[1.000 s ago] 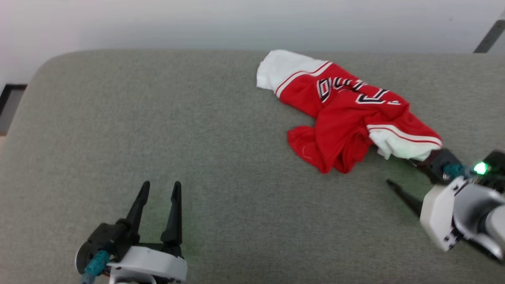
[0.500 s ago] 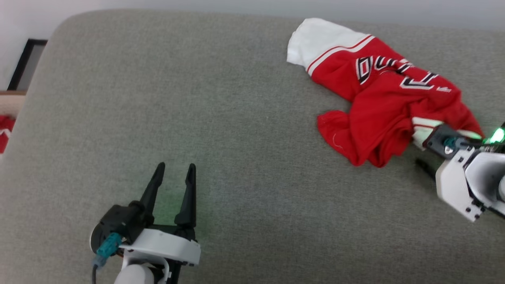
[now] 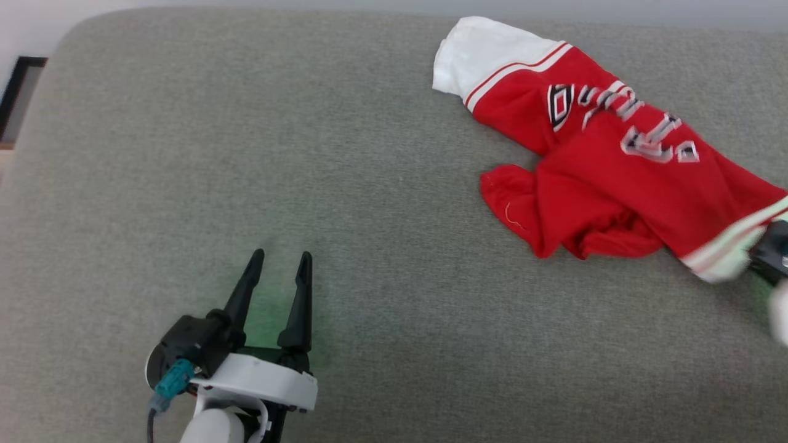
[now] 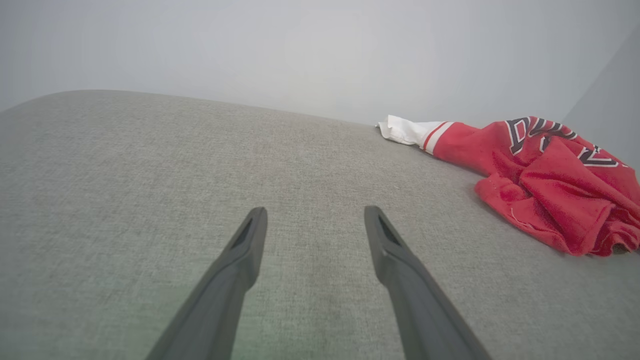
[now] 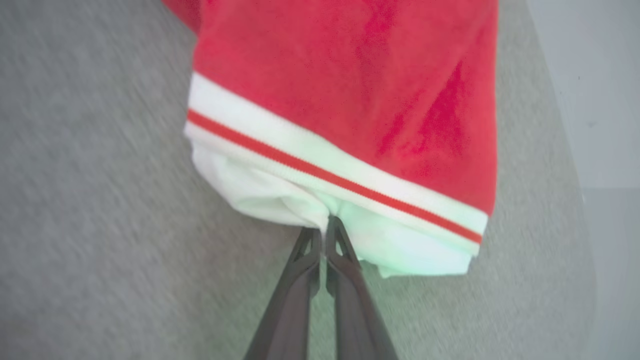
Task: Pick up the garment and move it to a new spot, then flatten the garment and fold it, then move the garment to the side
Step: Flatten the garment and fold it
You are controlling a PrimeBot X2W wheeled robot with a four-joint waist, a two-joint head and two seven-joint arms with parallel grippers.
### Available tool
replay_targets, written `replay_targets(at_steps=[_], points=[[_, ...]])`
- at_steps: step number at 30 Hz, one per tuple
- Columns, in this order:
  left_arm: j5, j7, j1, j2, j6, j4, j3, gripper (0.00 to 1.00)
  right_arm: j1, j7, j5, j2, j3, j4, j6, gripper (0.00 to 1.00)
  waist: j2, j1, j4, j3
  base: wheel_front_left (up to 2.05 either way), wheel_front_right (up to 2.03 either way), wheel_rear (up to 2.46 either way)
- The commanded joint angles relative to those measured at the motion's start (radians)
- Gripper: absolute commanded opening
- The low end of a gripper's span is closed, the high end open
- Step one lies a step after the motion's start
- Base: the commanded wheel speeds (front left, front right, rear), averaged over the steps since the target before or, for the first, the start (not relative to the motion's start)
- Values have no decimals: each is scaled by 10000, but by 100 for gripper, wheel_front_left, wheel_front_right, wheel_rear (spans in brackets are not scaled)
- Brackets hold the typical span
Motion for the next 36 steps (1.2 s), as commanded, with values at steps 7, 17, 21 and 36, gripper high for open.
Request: replay_targets(at_steps=[7, 17, 21, 36], points=[[-35, -1, -283, -7, -39, -44, -55, 100, 159, 486, 215, -1873, -647, -229, -10, 0, -1, 0, -312, 256, 0, 0, 0], [-87, -1, -425, 93, -40, 96, -195, 100, 533, -249, 225, -1129, -2131, 2751, -11, 43, -1, 0, -122, 204, 0, 0, 0], [-305, -1, -517, 270, -40, 92, -212, 100, 958, -1033, 344, -456, -3074, 3719, -11, 100, -1, 0, -293, 109, 0, 0, 0], [-1508, 2160, -4093, 3163, -37, 1117, -2468, 100, 4428, -4962, 1700, 3809, -7452, 2596, -11, 100, -1, 0, -2586, -113, 0, 0, 0]])
